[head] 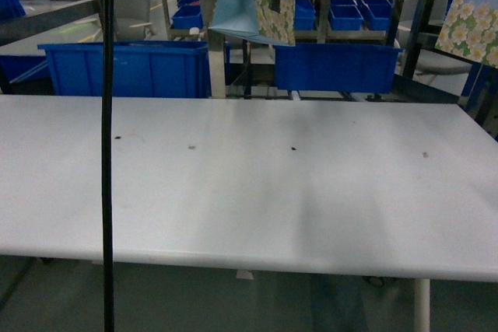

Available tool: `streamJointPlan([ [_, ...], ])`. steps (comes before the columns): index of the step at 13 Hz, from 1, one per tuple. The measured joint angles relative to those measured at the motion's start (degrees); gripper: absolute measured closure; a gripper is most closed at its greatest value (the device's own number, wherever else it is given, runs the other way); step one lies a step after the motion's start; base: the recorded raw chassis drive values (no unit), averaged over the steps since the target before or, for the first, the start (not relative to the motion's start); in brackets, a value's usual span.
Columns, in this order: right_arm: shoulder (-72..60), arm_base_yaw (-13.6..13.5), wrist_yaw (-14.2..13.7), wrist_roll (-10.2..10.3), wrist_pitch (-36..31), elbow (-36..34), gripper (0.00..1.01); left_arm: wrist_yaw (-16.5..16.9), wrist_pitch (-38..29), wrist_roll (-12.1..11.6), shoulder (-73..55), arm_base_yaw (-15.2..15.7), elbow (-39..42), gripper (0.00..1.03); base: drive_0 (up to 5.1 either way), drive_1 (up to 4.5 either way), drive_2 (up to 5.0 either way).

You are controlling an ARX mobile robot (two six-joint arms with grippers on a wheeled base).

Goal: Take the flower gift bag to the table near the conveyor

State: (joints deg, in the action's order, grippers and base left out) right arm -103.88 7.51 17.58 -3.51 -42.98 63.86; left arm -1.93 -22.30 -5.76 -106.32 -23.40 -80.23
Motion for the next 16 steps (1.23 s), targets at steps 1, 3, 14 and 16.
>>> streamJointPlan([
  [1,0.0,0.0,0.0,0.0,0.0,0.0,0.99,0.0,0.0,0.0,0.0,0.0,0.0,1.01,-4.9,3.28,1.5],
  [3,0.0,0.0,0.1,0.0,0.2,0.0,0.99,0.0,0.1,0.0,0.0,0.0,0.0,1.01,-4.9,3.47,1.2],
  [14,0.1,0.0,0.0,0.0,0.2,0.0,0.99,0.0,0.1,0.0,0.0,0.0,0.0,1.01,-4.4,3.84,0.6],
  [16,0.1,-0.7,0.4,0.0,0.0,0.0,0.99,-0.2,0.4,0.0,0.0,0.8,0.0,1.01,0.0,0.0,0.0],
])
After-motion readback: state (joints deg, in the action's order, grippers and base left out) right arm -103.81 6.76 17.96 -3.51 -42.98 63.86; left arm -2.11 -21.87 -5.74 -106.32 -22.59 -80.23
